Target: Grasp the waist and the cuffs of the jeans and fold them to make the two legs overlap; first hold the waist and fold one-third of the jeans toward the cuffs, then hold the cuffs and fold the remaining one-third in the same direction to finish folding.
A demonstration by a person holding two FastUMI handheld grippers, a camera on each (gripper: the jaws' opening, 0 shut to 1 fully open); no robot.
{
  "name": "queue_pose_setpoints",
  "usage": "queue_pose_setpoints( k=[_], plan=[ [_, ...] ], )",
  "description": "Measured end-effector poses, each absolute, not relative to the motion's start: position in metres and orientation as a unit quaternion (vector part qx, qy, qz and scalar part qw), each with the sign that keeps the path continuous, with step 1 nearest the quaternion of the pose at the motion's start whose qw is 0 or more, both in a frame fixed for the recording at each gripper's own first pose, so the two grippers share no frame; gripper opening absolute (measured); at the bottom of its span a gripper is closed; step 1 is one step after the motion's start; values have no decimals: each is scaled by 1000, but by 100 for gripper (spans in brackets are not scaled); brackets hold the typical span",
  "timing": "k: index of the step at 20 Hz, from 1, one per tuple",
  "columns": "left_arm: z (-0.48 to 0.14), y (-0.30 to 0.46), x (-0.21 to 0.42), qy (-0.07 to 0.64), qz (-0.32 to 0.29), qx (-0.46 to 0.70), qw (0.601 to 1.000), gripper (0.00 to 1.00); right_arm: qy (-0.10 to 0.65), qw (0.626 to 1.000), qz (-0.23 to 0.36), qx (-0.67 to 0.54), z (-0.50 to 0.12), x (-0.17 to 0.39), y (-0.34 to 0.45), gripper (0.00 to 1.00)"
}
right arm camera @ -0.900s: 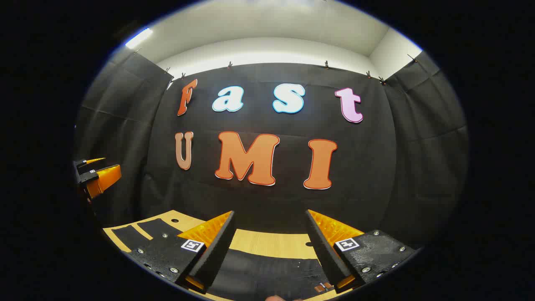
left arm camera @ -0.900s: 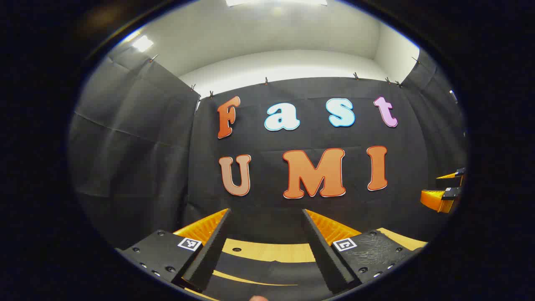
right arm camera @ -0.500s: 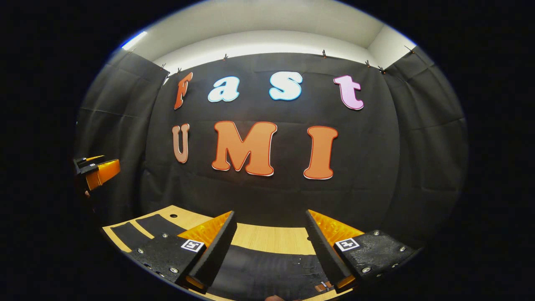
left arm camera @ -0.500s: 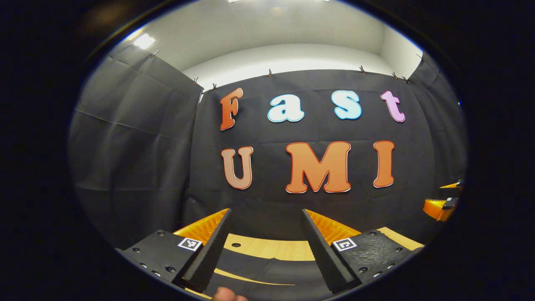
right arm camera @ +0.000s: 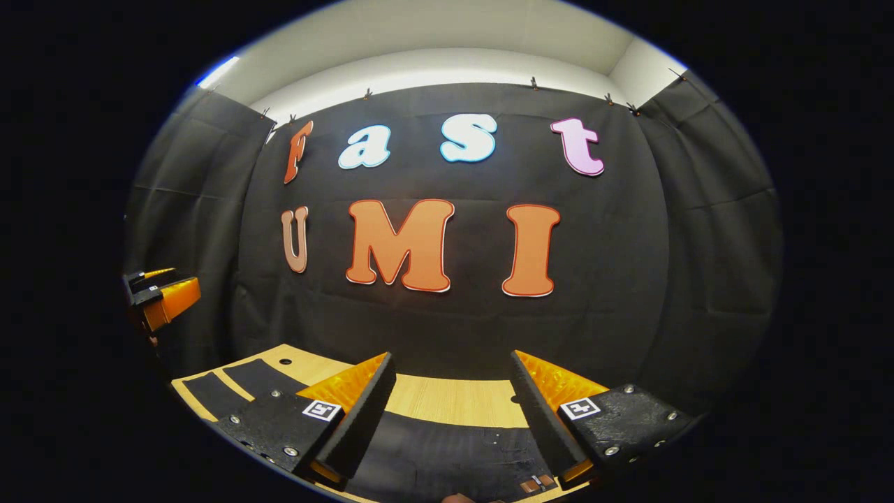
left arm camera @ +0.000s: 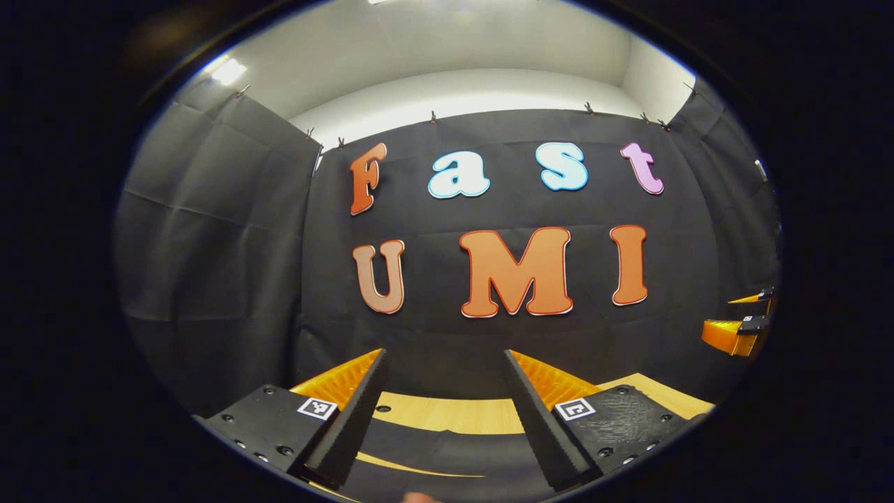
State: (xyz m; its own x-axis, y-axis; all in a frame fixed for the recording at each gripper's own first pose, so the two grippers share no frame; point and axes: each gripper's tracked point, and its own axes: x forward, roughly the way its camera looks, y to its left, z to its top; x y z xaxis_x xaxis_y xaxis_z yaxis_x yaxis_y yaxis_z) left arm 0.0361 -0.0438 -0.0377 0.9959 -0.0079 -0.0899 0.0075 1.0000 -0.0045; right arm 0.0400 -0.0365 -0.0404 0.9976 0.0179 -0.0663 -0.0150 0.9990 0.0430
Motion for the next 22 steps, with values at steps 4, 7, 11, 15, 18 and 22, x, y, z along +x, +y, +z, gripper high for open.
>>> queue_pose_setpoints(
  k=[4, 7, 11, 15, 18, 22],
  plan=[
    [-66, -19, 40, 104, 33, -19, 994, 96, 58, 998, 4, 25, -61, 42, -50, 98],
    [-84, 5, 38, 141, 69, -20, 987, 96, 86, 996, 1, 38, -83, 44, -62, 98],
    [-113, 36, 28, 191, 114, -30, 975, 98, 150, 987, -8, 56, -129, 41, -78, 98],
    [-151, 69, 16, 255, 143, -49, 955, 98, 218, 972, -25, 81, -172, 33, -93, 98],
    [-193, 103, 8, 319, 175, -65, 929, 98, 269, 957, -45, 104, -206, 29, -103, 98],
    [-261, 147, -11, 417, 221, -129, 872, 96, 352, 922, -83, 139, -265, 16, -110, 99]
  ],
)
